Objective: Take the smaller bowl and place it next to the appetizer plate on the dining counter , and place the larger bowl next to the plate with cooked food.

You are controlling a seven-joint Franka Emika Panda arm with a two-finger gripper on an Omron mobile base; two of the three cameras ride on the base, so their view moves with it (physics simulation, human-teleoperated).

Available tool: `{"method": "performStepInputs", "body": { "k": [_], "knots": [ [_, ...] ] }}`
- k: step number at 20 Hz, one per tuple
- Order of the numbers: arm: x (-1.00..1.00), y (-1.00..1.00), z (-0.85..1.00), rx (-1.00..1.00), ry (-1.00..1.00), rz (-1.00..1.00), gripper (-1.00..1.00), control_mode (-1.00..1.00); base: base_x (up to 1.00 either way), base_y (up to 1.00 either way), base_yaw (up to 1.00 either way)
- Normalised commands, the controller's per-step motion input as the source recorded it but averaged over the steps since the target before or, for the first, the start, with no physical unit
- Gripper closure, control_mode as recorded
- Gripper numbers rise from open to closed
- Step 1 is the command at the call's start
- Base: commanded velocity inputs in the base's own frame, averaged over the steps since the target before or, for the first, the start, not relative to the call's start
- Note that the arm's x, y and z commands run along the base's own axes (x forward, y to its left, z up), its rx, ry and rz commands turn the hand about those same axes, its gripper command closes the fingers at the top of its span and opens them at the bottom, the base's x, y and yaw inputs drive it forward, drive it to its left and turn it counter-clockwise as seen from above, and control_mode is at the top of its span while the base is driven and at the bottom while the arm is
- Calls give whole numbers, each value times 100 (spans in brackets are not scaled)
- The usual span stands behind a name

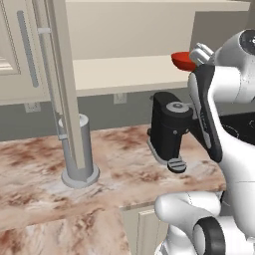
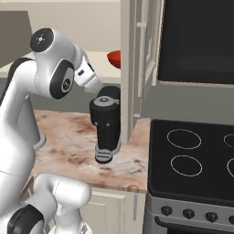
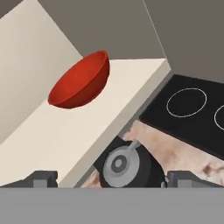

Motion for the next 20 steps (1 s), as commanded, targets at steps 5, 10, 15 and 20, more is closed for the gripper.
{"method": "performStepInputs", "body": {
  "k": [5, 10, 15, 20],
  "knots": [
    [45, -14, 0, 0, 8, 0, -100, -100, 0, 0, 0],
    [45, -18, 0, 0, 6, 0, -100, -100, 0, 0, 0],
    [49, -6, -3, -1, 5, 0, -100, -100, 0, 0, 0],
    [37, 0, -15, -5, 1, 0, -100, -100, 0, 0, 0]
  ]
}}
